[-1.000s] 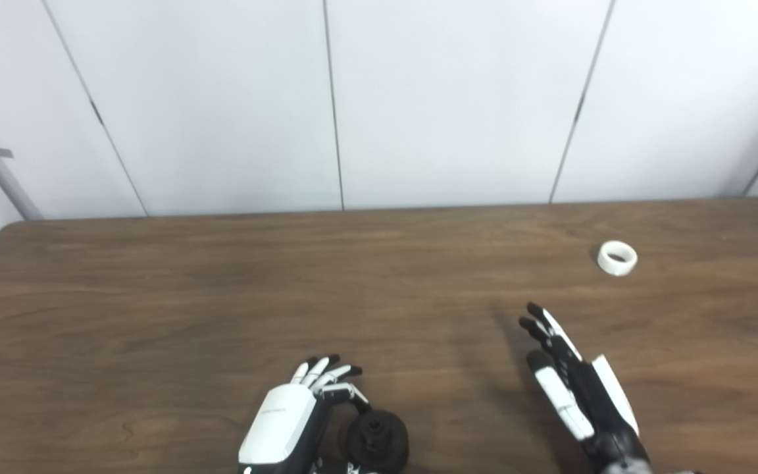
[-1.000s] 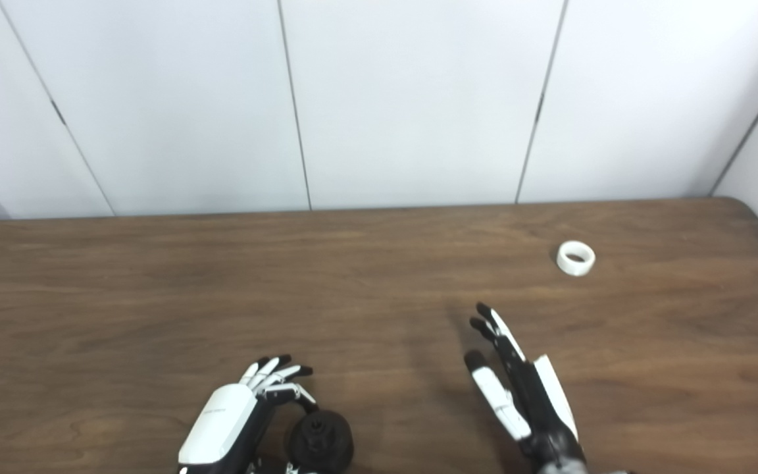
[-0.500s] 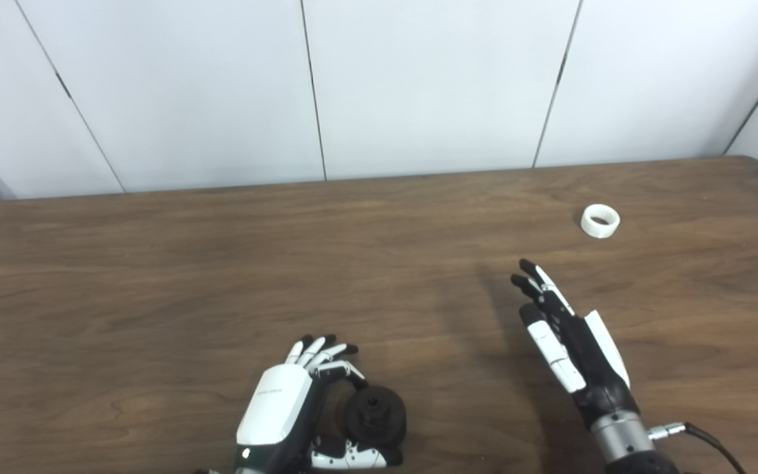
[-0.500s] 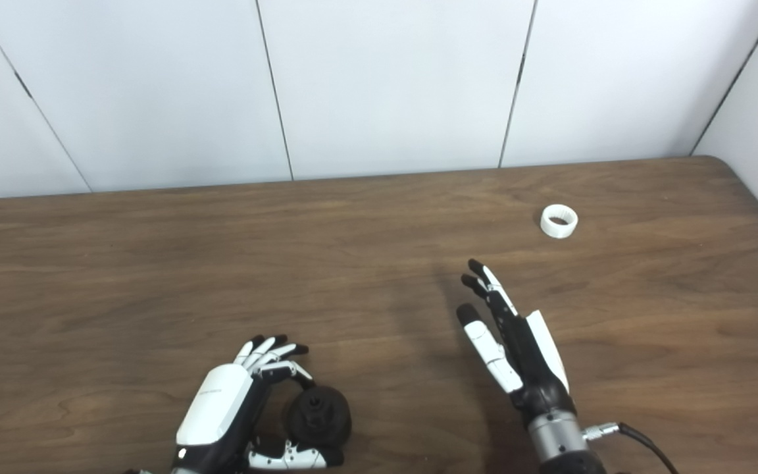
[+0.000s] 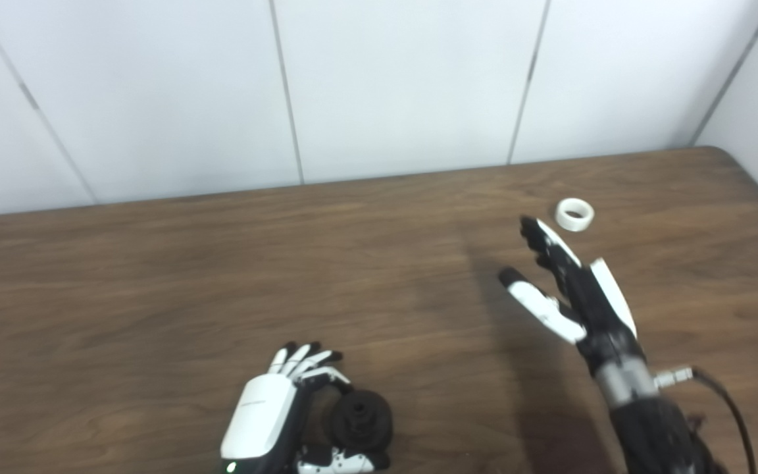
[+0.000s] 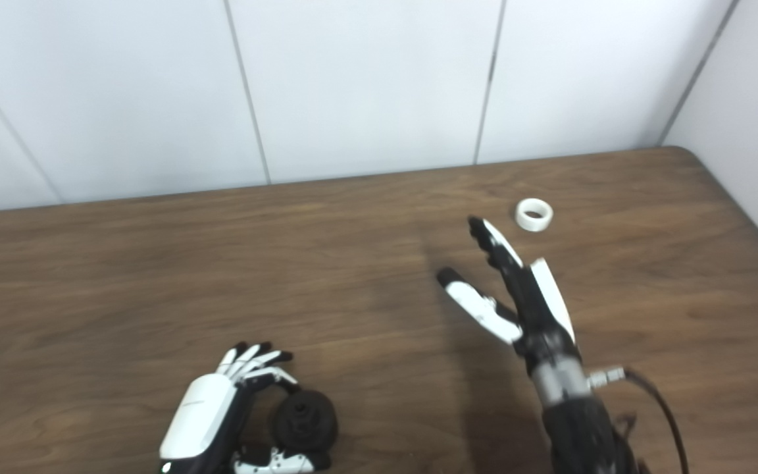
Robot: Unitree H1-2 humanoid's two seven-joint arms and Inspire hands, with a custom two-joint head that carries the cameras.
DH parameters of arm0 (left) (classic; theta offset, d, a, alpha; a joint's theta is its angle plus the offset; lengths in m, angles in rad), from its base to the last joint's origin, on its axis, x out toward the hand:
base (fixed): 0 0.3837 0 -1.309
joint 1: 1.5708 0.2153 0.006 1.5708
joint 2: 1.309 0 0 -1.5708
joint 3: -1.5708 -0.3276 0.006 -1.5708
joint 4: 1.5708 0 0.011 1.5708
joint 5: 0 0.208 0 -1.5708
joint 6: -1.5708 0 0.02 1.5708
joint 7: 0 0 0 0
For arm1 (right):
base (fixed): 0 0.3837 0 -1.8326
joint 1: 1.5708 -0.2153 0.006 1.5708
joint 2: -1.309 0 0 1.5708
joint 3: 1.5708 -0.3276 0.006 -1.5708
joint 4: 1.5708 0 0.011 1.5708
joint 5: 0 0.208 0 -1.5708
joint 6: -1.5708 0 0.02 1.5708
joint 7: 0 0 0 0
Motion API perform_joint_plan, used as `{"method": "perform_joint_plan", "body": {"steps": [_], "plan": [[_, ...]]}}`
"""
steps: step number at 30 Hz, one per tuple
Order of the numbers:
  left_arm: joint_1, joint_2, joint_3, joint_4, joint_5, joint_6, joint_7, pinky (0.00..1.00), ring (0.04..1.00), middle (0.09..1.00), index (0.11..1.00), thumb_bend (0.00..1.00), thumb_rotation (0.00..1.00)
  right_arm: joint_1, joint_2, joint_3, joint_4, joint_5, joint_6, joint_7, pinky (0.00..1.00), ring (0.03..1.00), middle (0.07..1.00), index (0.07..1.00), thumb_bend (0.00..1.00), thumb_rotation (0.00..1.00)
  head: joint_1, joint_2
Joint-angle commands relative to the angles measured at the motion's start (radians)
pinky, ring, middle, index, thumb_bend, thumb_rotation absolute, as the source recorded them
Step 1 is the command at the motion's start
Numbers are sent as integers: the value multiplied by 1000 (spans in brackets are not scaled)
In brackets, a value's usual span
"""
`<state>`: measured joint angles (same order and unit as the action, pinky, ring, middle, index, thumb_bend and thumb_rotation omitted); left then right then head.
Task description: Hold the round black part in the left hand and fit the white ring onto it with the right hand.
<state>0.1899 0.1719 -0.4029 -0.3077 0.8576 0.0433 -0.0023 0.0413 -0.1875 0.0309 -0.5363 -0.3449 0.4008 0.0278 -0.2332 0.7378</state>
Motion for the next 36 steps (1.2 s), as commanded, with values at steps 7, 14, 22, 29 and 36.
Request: {"method": "perform_joint_plan", "body": {"steps": [7,14,22,29,36], "plan": [[12,30,39,30,-11,-45,7,1000,891,821,486,521,53,-164,-79,-31,12,-137,60,13,964,950,915,820,617,454,-106,-32],[16,43,66,55,-22,-83,17,1000,894,816,486,521,55,-302,-139,-68,127,-247,69,49,983,999,942,768,694,334,-173,-54],[14,53,83,78,-22,-124,35,1000,886,810,485,522,56,-428,-226,-88,318,-328,69,116,939,1000,959,764,750,285,-196,-65],[18,50,86,88,-20,-139,41,1000,889,808,486,522,58,-528,-304,-49,497,-381,67,160,1000,1000,970,752,796,246,-199,-71],[21,44,84,78,-12,-130,36,1000,888,807,486,522,58,-620,-373,10,653,-440,69,272,1000,1000,999,767,830,269,-180,-67]]}}
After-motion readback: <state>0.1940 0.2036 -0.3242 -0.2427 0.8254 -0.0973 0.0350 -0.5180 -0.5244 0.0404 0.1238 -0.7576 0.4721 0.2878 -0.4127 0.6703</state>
